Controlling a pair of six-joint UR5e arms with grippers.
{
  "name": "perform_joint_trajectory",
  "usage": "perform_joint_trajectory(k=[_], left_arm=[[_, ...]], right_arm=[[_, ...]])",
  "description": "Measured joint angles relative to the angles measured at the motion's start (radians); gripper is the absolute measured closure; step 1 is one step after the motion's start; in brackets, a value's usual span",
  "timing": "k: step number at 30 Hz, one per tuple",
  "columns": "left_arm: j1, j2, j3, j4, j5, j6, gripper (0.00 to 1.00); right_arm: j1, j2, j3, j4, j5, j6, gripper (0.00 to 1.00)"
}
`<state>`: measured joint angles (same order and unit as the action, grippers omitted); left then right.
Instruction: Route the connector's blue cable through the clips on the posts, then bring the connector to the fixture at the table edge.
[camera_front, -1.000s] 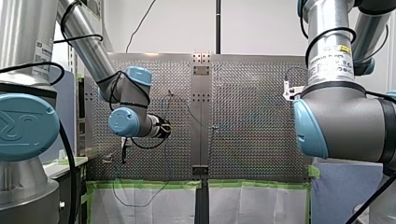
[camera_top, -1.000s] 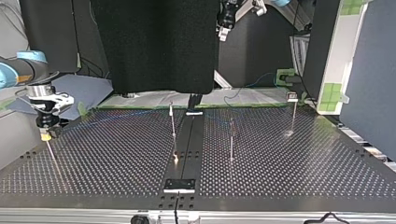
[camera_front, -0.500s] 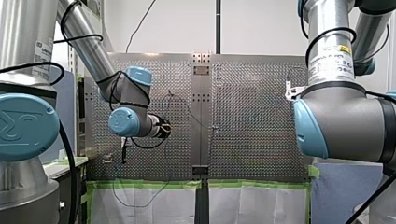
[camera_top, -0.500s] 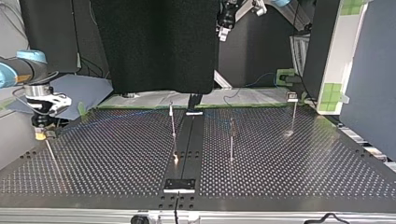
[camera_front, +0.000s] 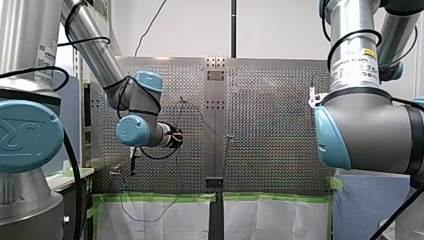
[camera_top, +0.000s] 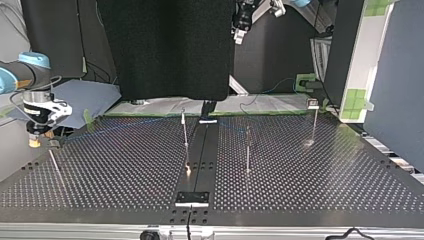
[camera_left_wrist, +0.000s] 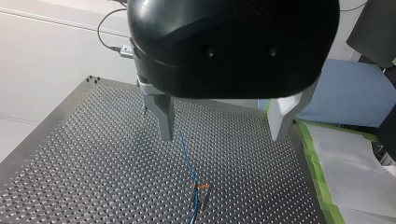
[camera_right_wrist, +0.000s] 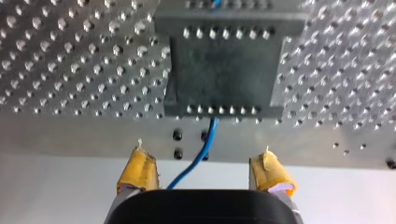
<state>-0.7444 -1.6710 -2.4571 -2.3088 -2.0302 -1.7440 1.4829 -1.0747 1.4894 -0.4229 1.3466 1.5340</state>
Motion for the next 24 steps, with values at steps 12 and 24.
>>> perform_joint_trajectory(k=[12, 24], left_arm=[[0.0, 0.0, 0.0, 0.0, 0.0, 0.0, 0.0], [0.0, 0.0, 0.0, 0.0, 0.0, 0.0, 0.0]], right_arm=[[0.001, 0.0, 0.0, 0.042, 0.104, 0.012, 0.0], [0.009, -0.007, 0.049, 0.065, 0.195, 0.046, 0.0]])
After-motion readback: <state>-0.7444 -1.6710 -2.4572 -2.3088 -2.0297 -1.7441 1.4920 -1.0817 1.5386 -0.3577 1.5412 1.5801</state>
